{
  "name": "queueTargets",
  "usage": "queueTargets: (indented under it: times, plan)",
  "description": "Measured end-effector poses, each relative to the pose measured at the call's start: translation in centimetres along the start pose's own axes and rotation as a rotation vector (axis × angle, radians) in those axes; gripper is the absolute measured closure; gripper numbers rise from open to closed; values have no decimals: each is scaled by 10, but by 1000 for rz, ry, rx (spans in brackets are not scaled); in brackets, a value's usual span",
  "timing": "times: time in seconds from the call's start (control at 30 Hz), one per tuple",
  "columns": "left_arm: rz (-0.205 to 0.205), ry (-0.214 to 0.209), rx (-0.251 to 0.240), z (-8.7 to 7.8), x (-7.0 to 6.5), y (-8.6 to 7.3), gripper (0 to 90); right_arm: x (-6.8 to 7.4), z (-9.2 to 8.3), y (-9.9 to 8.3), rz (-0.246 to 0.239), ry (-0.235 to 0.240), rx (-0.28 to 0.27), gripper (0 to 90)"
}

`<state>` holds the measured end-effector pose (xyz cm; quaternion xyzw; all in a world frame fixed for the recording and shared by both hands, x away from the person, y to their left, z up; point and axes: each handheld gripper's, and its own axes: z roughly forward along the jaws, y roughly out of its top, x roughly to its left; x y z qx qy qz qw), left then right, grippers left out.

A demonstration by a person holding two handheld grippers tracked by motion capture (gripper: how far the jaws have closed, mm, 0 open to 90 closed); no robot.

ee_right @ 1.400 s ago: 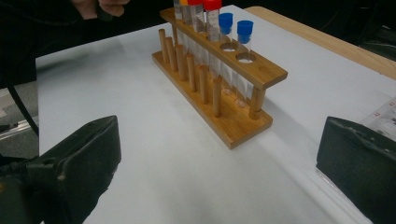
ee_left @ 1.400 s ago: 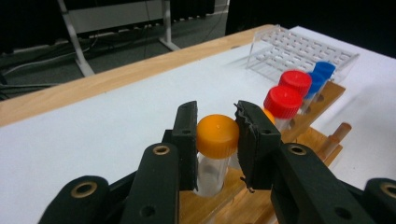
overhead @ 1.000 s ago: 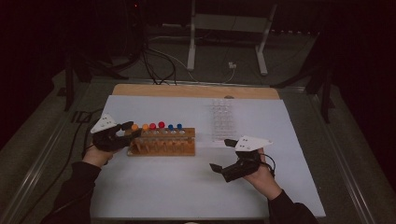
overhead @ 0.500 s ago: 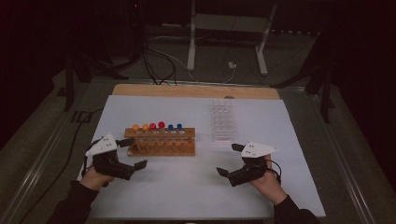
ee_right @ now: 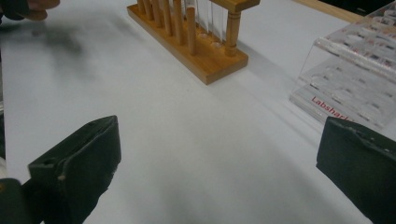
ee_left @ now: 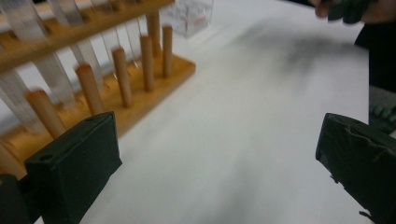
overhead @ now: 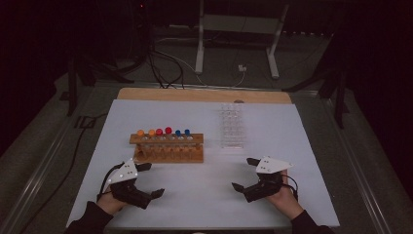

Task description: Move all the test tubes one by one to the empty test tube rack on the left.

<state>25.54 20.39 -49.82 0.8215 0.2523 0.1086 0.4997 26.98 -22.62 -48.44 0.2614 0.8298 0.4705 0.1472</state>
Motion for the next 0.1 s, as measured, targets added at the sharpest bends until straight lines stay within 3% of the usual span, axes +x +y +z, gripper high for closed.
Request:
queueTargets:
  times: [0.1]
  plan:
    - [-4,-4,-1,2,1,-1,5,0,1,0,-4,1,2,1]
